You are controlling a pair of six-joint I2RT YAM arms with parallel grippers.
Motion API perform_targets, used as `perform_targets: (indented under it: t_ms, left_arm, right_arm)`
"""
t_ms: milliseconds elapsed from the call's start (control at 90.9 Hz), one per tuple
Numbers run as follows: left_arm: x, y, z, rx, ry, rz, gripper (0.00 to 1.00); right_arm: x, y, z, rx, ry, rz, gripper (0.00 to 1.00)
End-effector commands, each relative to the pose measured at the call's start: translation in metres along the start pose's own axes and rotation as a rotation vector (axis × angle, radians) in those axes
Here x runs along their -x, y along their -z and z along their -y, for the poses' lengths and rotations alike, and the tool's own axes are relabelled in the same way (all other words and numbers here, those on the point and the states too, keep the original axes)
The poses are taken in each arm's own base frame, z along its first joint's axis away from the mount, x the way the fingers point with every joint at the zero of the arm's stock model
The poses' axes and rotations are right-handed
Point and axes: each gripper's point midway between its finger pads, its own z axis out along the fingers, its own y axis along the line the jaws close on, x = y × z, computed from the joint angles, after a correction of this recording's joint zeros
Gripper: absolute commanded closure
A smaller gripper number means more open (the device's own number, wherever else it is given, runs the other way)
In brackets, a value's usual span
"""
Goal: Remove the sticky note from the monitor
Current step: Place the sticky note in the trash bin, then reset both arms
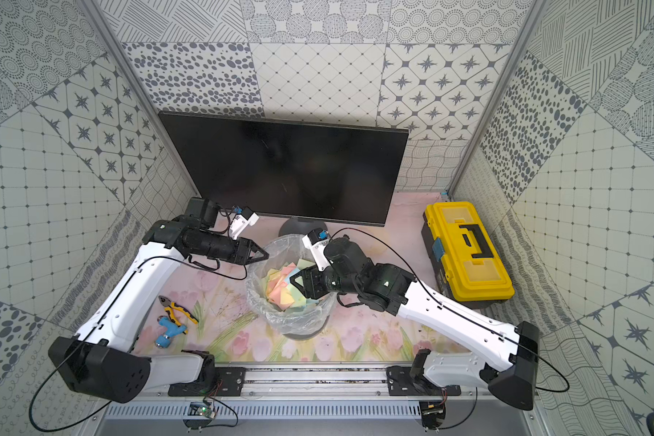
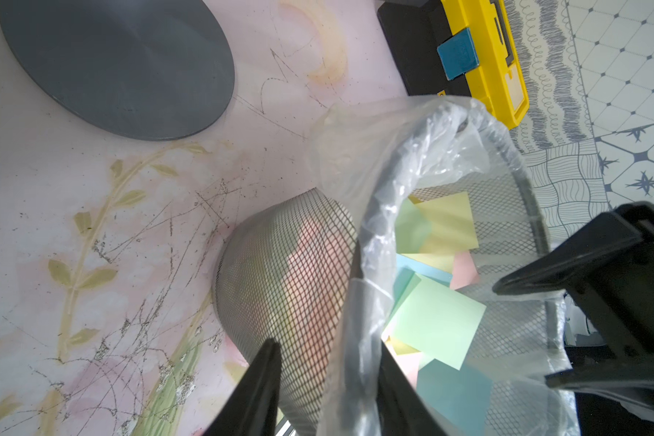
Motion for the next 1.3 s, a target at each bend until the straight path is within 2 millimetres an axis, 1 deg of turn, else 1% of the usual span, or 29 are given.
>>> perform_targets:
  t_ms: [0,55,121,187,242,275,341,418,440,462,495,550,583,605,638,781,880,946,1023,1156,1233,1288]
  left_arm:
    - [-0.001,0.005,0.007,-0.018,-0.010,0.002,0.59]
    - [-0.001,0.005,0.007,-0.018,-0.013,0.003,0.58]
    - [0.000,0.005,0.007,-0.016,-0.013,0.005,0.58]
    - [0.000,0.005,0.007,-0.014,-0.014,0.006,0.57]
    - [0.001,0.006,0.006,-0.011,-0.018,0.008,0.54]
    - [0.001,0.006,0.006,-0.008,-0.020,0.011,0.51]
    - [0.001,0.008,0.009,-0.013,-0.030,0.013,0.45]
    - [0.001,0.012,0.016,-0.038,-0.051,0.021,0.32]
    - [0.001,0.013,0.018,-0.044,-0.057,0.024,0.25]
    - [0.001,0.014,0.020,-0.048,-0.063,0.027,0.20]
    - [0.001,0.016,0.023,-0.053,-0.075,0.034,0.16]
    - [0.002,0.020,0.028,-0.063,-0.097,0.045,0.14]
    - [0.002,0.022,0.031,-0.068,-0.114,0.058,0.10]
    - [0.002,0.024,0.033,-0.071,-0.126,0.068,0.05]
    - [0.003,0.028,0.037,-0.075,-0.148,0.086,0.02]
    - [0.002,0.041,0.052,-0.088,-0.227,0.125,0.02]
    - [0.005,0.051,0.056,-0.062,-0.261,0.145,0.02]
    - [0.009,0.061,0.055,-0.020,-0.283,0.177,0.02]
    - [0.016,0.074,0.047,0.061,-0.313,0.224,0.03]
    - [0.029,0.105,0.026,0.231,-0.326,0.332,0.03]
    - [0.030,0.129,0.016,0.336,-0.311,0.404,0.03]
    - [0.028,0.140,0.011,0.399,-0.304,0.429,0.02]
  right_arm:
    - [0.021,0.025,-0.008,0.004,0.033,0.090,0.46]
    - [0.027,0.034,-0.010,0.003,0.037,0.122,0.45]
    - [0.039,0.047,-0.013,0.011,0.048,0.191,0.43]
    - [0.054,0.067,-0.020,0.035,0.057,0.285,0.39]
    - [0.065,0.081,-0.023,0.051,0.060,0.357,0.34]
    - [0.072,0.090,-0.026,0.064,0.062,0.406,0.33]
    - [0.080,0.101,-0.024,0.054,0.058,0.470,0.31]
    - [0.087,0.112,-0.018,0.021,0.052,0.531,0.30]
    - [0.087,0.111,-0.015,0.010,0.053,0.539,0.30]
    - [0.088,0.113,-0.013,0.000,0.053,0.551,0.29]
    - [0.088,0.114,-0.009,-0.014,0.049,0.564,0.28]
    - [0.088,0.114,-0.005,-0.032,0.047,0.574,0.28]
    - [0.089,0.115,-0.003,-0.038,0.046,0.578,0.28]
    - [0.088,0.114,-0.002,-0.041,0.046,0.577,0.28]
    - [0.089,0.114,-0.001,-0.044,0.047,0.577,0.28]
    - [0.089,0.117,0.002,-0.052,0.047,0.586,0.27]
    - [0.089,0.122,0.009,-0.081,0.033,0.607,0.27]
    - [0.089,0.126,0.017,-0.115,0.009,0.628,0.21]
    - [0.090,0.133,0.024,-0.147,-0.009,0.655,0.20]
    - [0.085,0.149,0.041,-0.216,-0.037,0.700,0.19]
    - [0.082,0.160,0.052,-0.264,-0.049,0.736,0.19]
    - [0.079,0.167,0.059,-0.298,-0.050,0.758,0.19]
